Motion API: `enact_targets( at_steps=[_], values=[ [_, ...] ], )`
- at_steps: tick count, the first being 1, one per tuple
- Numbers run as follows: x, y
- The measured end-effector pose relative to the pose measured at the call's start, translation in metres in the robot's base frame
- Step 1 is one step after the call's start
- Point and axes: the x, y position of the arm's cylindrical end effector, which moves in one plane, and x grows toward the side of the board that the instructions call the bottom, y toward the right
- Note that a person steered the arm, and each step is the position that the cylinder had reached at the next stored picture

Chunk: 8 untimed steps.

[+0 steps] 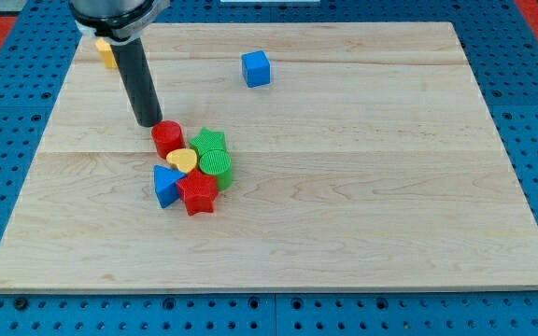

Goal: Push blue cube to the center left

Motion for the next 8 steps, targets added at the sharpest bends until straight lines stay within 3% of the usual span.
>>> enact_targets(
  at_steps=[3,5,7,8],
  values=[
    [0.012,0.040],
    [-0.035,0.066],
    [-0.046,0.173],
    [-0.087,0.199]
  ],
)
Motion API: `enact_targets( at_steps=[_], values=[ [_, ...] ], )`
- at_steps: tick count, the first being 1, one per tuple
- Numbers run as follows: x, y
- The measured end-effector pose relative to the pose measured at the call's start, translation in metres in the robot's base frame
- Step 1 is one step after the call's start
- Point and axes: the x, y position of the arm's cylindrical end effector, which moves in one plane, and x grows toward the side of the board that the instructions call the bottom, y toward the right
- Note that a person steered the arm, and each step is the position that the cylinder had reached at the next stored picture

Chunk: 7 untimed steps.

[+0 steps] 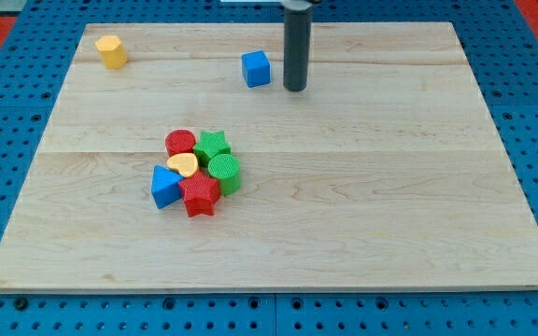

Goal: Push blue cube to the center left

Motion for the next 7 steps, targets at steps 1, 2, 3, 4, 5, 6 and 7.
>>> enact_targets(
  at_steps=[1,2,3,4,5,6,7],
  values=[
    [-0.024,-0.007],
    [-0.021,-0.052],
    [-0.021,-0.093],
    [-0.019,-0.134],
    [-0.012,-0.175],
    [0.003,-0.195],
    [0.007,-0.229]
  ],
)
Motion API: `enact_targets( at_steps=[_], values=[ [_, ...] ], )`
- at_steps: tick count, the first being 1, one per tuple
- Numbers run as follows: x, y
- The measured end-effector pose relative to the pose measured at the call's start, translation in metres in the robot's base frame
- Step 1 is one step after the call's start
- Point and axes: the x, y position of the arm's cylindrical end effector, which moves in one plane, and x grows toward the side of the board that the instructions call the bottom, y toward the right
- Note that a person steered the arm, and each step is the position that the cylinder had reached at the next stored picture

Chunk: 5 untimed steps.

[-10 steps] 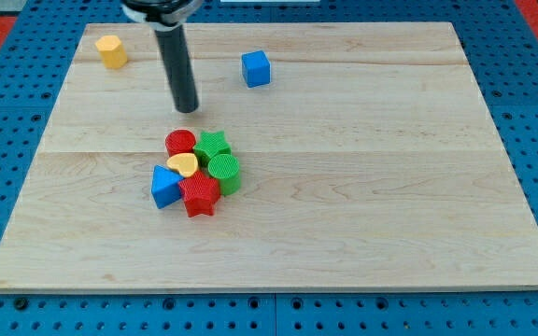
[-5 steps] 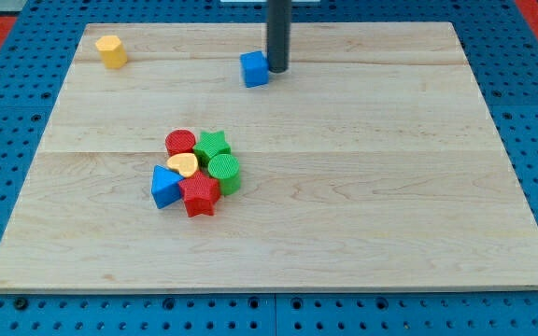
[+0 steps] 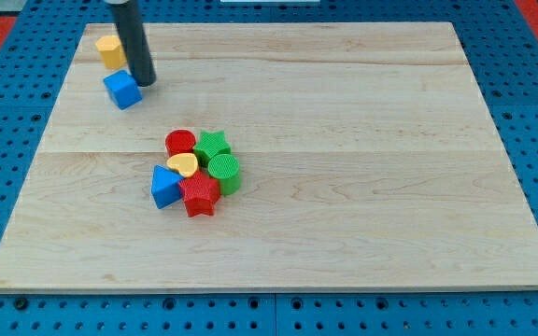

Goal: Push blue cube to the center left

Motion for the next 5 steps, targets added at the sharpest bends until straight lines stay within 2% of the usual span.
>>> enact_targets(
  at_steps=[2,5],
  values=[
    [0.001,-0.045],
    [0.023,-0.066]
  ],
)
